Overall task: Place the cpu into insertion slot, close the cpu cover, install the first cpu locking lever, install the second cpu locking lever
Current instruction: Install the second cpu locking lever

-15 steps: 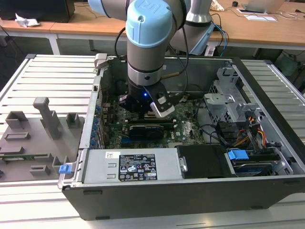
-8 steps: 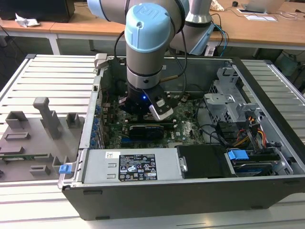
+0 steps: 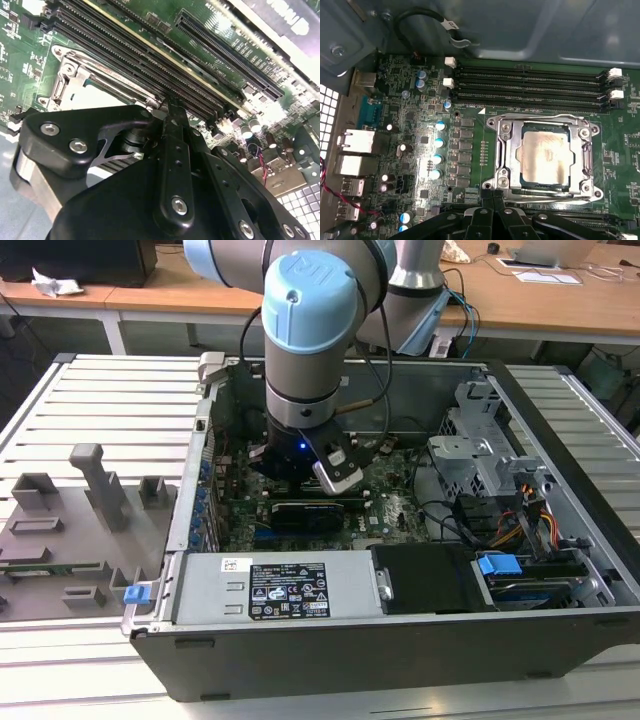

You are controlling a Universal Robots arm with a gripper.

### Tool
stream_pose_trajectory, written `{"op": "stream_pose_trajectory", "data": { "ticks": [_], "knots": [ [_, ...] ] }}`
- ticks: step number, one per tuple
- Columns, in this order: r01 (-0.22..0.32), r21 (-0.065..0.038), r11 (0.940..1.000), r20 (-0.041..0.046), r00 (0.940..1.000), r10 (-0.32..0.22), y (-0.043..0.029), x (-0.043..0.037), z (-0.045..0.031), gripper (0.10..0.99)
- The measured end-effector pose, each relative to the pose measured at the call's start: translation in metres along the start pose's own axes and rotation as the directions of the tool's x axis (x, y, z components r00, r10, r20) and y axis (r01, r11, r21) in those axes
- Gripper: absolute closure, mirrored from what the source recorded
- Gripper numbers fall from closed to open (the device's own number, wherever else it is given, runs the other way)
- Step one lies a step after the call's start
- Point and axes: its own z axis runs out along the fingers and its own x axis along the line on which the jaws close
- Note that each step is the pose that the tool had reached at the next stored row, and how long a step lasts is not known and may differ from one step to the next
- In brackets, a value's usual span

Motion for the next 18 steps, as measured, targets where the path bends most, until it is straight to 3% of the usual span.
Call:
{"op": "stream_pose_trajectory", "data": {
  "ticks": [7,11,18],
  "knots": [
    [0.000,-0.006,1.0000,0.0004,1.0000,0.000,0.0038,-0.0004,0.0021,0.980],
    [0.000,-0.015,0.9999,0.0008,1.0000,0.000,0.0033,0.0012,0.0059,0.980],
    [0.000,-0.016,0.9999,0.0013,1.0000,0.000,0.0042,0.0014,0.0026,0.980]
  ]
}}
